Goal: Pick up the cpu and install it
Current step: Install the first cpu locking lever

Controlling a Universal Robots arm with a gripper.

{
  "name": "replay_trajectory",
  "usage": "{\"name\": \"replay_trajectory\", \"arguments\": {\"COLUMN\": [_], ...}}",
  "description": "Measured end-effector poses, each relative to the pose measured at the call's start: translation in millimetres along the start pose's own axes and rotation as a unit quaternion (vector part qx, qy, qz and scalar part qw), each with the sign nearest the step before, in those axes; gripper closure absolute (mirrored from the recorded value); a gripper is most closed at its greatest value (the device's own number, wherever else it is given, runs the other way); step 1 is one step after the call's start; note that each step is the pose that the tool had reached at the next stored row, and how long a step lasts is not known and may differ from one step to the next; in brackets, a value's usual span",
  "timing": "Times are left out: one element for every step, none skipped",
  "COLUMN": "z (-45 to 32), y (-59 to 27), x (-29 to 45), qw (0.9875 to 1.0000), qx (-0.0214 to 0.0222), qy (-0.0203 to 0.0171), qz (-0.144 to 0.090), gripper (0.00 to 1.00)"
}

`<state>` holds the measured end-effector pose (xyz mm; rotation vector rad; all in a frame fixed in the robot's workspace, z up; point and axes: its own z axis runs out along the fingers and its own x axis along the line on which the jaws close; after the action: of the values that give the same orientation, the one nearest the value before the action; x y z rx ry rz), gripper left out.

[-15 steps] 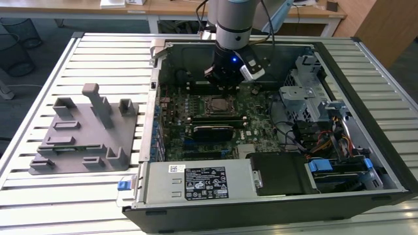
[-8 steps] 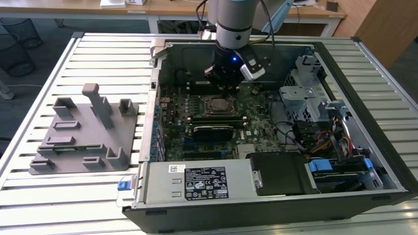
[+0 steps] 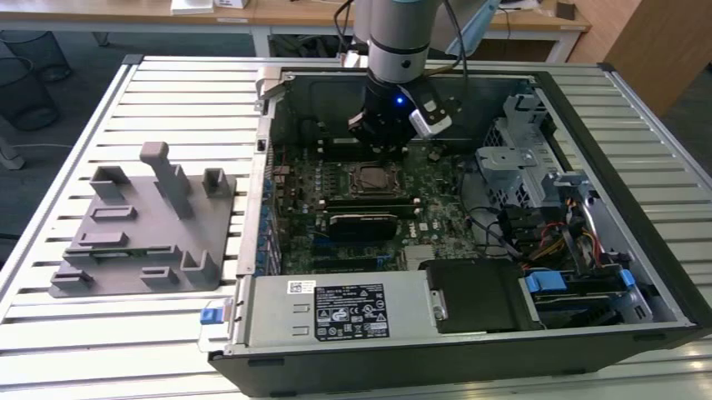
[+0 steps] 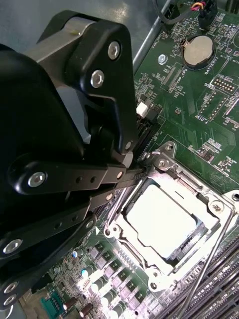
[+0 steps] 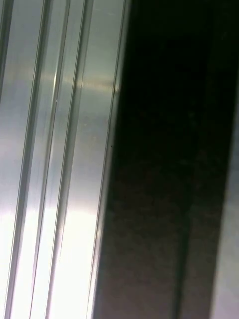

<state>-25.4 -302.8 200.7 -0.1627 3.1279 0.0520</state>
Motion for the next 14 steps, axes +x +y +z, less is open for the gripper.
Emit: {"name": "replay_trajectory", "arguments": {"z": [0.8,1.7,2.1,2.4,2.9,3.4,3.9,4.3,4.6,4.8,5.0,5.1,5.2,5.3], "y": [0.0,-0.1,-0.3,-0.4,-0.4,-0.3,-0.3,-0.3,-0.3,-0.3,-0.3,-0.2,-0.1,-0.1], "x": [-0.1,-0.1,-0.1,-0.1,-0.1,-0.2,-0.2,-0.2,-0.2,-0.2,-0.2,-0.2,-0.3,-0.4], "qw": [1.0000,1.0000,1.0000,1.0000,1.0000,1.0000,1.0000,1.0000,1.0000,1.0000,1.0000,1.0000,1.0000,1.0000], "qx": [0.0005,0.0011,0.0018,0.0024,0.0033,0.0039,0.0047,0.0054,0.0060,0.0062,0.0063,0.0064,0.0062,0.0058], "qy": [0.0003,0.0008,0.0013,0.0017,0.0020,0.0023,0.0026,0.0029,0.0031,0.0034,0.0037,0.0040,0.0041,0.0043], "qz": [0.000,0.000,0.000,0.000,0.000,0.000,0.000,0.000,0.000,0.000,0.000,0.000,0.000,0.000], "gripper": [0.89,0.89,0.89,0.89,0.89,0.89,0.89,0.89,0.89,0.89,0.89,0.89,0.89,0.89]}}
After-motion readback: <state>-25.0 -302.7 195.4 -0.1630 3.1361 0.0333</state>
